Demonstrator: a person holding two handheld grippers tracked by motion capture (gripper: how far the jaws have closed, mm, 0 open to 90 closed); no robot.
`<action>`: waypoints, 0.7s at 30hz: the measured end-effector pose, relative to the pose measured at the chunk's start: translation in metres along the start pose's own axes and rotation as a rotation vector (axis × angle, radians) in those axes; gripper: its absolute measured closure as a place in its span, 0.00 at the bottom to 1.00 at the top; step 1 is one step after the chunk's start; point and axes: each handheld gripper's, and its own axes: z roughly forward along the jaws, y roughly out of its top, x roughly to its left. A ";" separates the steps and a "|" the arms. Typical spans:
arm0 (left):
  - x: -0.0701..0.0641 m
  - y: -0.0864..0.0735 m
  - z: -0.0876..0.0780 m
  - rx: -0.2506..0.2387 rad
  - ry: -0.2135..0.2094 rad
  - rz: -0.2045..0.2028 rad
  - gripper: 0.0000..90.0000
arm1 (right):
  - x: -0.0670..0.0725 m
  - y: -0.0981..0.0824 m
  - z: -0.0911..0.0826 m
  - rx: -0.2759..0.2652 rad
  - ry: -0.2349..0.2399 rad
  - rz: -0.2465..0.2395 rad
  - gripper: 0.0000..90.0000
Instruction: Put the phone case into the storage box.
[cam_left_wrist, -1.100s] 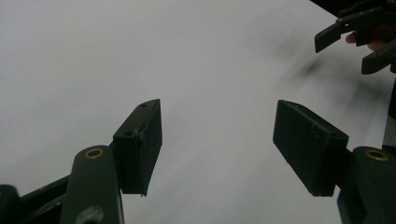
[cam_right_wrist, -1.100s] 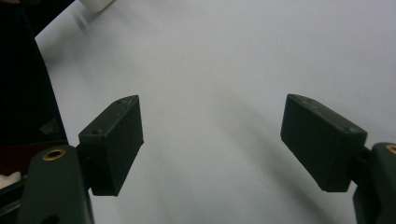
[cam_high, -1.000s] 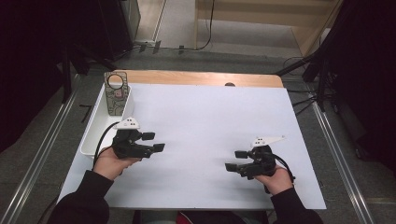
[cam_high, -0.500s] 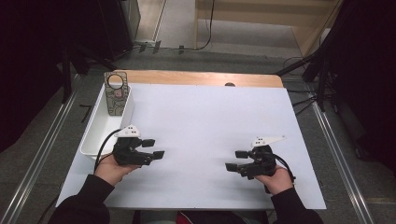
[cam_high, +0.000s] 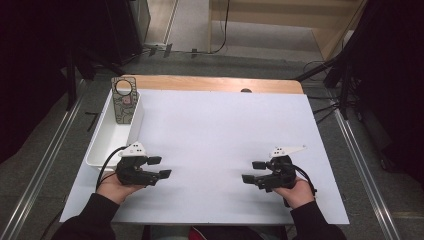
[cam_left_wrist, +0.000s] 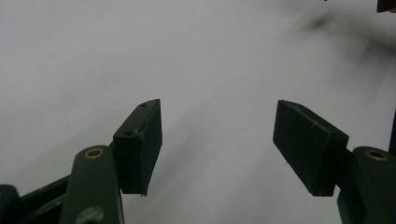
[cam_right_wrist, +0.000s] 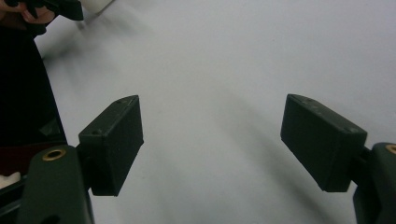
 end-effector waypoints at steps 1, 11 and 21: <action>0.000 -0.001 0.000 0.003 0.004 0.000 0.36 | 0.000 0.000 0.000 0.000 0.000 0.000 0.22; 0.002 -0.011 -0.005 0.015 0.011 -0.001 0.36 | -0.001 0.000 -0.001 0.000 0.002 0.003 0.22; 0.005 -0.013 -0.005 0.025 0.009 -0.005 0.36 | -0.001 -0.001 0.000 0.003 0.004 -0.001 0.22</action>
